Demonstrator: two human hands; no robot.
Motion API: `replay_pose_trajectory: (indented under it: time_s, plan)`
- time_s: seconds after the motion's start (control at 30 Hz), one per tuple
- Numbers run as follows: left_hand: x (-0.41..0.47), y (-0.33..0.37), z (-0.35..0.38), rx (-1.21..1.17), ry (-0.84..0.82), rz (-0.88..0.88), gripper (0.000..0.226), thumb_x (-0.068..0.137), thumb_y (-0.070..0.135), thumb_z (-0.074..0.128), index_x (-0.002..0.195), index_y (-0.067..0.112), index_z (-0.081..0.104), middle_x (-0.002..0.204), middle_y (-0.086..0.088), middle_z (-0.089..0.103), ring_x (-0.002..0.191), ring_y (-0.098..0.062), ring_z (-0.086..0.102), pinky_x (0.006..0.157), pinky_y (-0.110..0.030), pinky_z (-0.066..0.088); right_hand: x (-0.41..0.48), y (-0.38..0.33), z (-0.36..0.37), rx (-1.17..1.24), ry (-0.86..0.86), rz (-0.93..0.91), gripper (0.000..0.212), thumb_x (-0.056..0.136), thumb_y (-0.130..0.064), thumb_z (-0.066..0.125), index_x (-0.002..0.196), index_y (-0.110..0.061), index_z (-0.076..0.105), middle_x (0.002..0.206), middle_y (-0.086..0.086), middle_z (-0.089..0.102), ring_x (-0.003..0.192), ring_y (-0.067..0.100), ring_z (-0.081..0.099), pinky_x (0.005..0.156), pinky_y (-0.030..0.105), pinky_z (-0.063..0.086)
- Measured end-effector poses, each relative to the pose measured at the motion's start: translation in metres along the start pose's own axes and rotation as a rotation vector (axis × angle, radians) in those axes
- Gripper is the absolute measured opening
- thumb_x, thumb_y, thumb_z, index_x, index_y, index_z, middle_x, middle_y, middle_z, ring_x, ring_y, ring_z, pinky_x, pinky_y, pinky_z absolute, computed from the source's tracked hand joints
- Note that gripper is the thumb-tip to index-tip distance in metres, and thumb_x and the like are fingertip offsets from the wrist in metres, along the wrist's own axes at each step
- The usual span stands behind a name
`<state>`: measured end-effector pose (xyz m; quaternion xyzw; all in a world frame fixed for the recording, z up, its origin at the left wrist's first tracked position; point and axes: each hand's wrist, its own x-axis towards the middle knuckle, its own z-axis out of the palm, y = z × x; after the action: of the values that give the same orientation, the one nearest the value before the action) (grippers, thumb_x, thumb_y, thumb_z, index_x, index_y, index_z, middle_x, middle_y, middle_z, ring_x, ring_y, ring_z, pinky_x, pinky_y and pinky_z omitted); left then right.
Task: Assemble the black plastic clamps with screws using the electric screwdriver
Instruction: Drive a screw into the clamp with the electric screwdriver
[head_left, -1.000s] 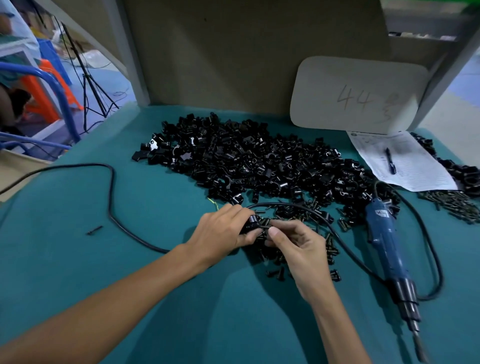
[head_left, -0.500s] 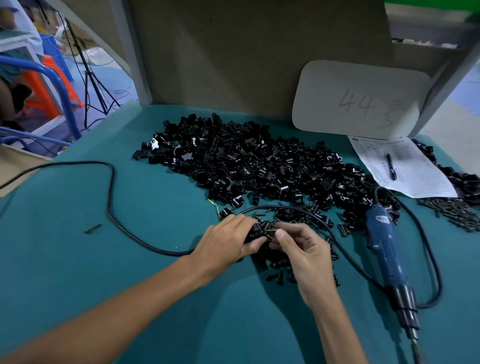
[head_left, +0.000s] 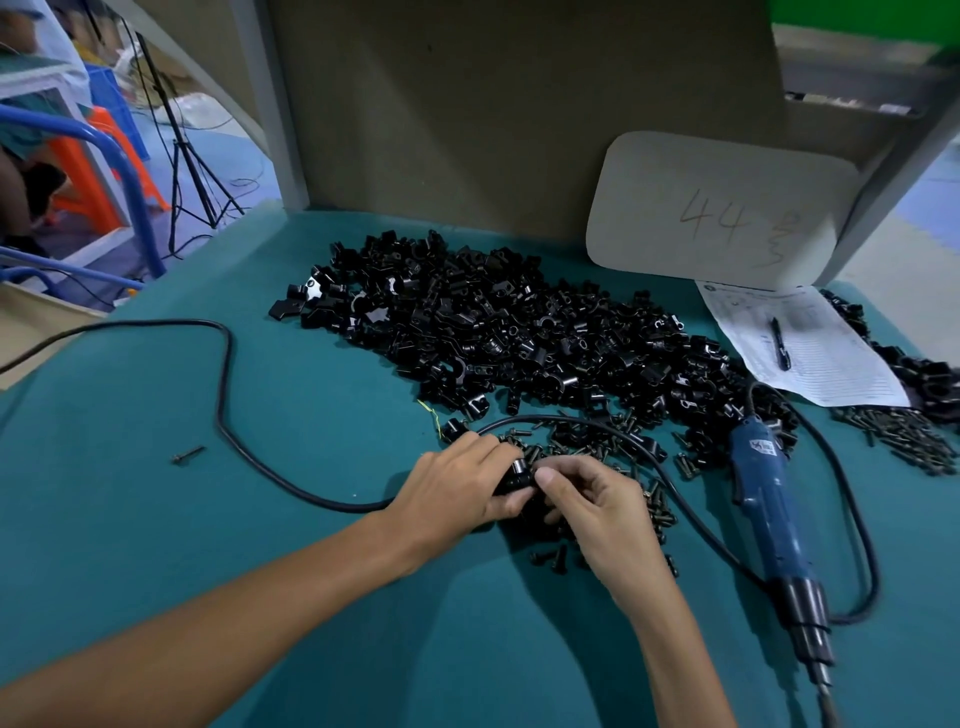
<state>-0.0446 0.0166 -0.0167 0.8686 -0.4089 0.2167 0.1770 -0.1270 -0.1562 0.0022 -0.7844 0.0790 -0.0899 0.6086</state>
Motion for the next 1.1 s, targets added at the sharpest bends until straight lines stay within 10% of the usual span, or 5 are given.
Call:
replay_pose_trajectory:
  time_s: [0.33,0.47,0.6,0.83,1.1]
  plan:
    - [0.000,-0.001,0.001,-0.009,0.000,0.034,0.045,0.097,0.054,0.043,0.106,0.016,0.066,0.090,0.007,0.063,0.080,-0.012,0.056,0.046,-0.021,0.031,0.011,-0.020,-0.033,-0.777,-0.051,-0.114,0.065,0.089,-0.073,0.028,0.108,-0.026,0.067,0.101,-0.012,0.065,0.092,0.005,0.059,0.079,0.026,0.049]
    - [0.001,-0.001,0.003,-0.013,0.003,0.032,0.050,0.099,0.055,0.039,0.106,0.015,0.067,0.091,0.007,0.067,0.078,-0.010,0.060,0.046,-0.019,0.034,-0.010,-0.004,-0.119,-0.985,0.393,0.149,0.071,0.088,-0.063,0.058,0.140,-0.014,0.053,0.131,0.021,0.058,0.119,0.043,0.051,0.100,0.052,0.042]
    - [0.003,-0.002,0.005,-0.010,0.064,0.079,0.050,0.099,0.053,0.041,0.100,0.012,0.069,0.085,0.004,0.067,0.075,-0.013,0.060,0.049,-0.018,0.041,-0.022,0.010,-0.151,-0.981,0.254,0.448,0.083,0.090,-0.048,0.073,0.153,-0.016,0.030,0.136,0.022,0.058,0.115,0.044,0.057,0.082,0.045,0.042]
    - [0.003,0.001,0.003,-0.039,0.082,0.068,0.046,0.098,0.049,0.045,0.100,0.010,0.069,0.084,0.000,0.069,0.073,-0.015,0.063,0.058,-0.025,0.050,-0.009,-0.009,-0.160,0.244,0.474,0.305,0.026,0.095,-0.021,0.070,0.116,-0.011,0.060,0.094,0.009,0.069,0.067,0.020,0.072,0.060,0.039,0.057]
    - [-0.001,0.000,0.003,-0.138,-0.015,-0.035,0.049,0.097,0.058,0.042,0.103,0.014,0.063,0.085,0.002,0.067,0.076,-0.017,0.059,0.054,-0.037,0.053,0.035,-0.036,-0.081,1.250,0.603,0.055,0.039,0.083,-0.044,0.079,0.100,-0.016,0.056,0.071,-0.004,0.065,0.064,0.011,0.063,0.078,0.037,0.062]
